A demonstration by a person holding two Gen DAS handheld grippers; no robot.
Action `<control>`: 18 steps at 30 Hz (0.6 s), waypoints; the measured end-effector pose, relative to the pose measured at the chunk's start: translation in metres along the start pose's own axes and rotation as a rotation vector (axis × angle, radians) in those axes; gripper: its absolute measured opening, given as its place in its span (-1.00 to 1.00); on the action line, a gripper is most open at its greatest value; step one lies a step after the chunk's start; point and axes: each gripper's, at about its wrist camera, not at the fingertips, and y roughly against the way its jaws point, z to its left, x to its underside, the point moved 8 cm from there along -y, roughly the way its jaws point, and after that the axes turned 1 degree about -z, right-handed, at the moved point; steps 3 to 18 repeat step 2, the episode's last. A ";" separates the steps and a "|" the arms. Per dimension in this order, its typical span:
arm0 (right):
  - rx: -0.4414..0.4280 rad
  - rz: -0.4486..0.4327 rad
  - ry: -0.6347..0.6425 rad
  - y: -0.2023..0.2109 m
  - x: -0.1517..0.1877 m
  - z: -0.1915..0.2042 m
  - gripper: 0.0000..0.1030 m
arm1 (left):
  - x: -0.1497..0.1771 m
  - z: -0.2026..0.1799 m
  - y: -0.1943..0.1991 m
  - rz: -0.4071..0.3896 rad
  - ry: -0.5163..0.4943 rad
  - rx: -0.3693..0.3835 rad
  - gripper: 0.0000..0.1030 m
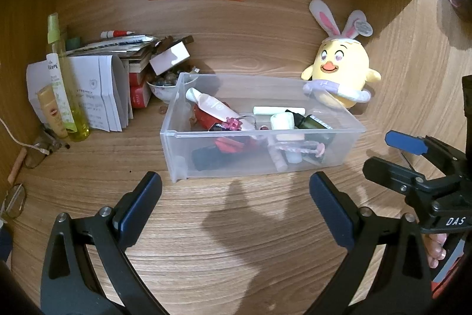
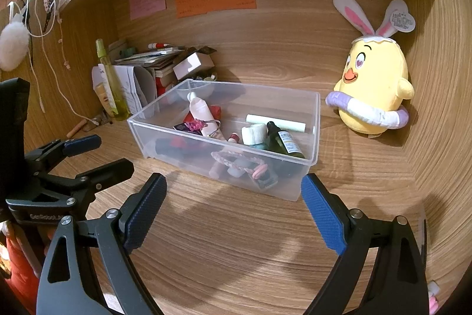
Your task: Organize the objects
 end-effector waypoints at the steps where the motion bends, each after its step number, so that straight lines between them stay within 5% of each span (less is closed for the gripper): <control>1: 0.001 0.001 -0.001 0.000 0.000 -0.001 0.78 | 0.000 -0.001 0.000 0.001 -0.003 0.002 0.97; 18: 0.002 0.002 -0.001 -0.001 0.000 -0.002 0.78 | 0.000 0.000 0.000 0.004 -0.004 0.004 0.97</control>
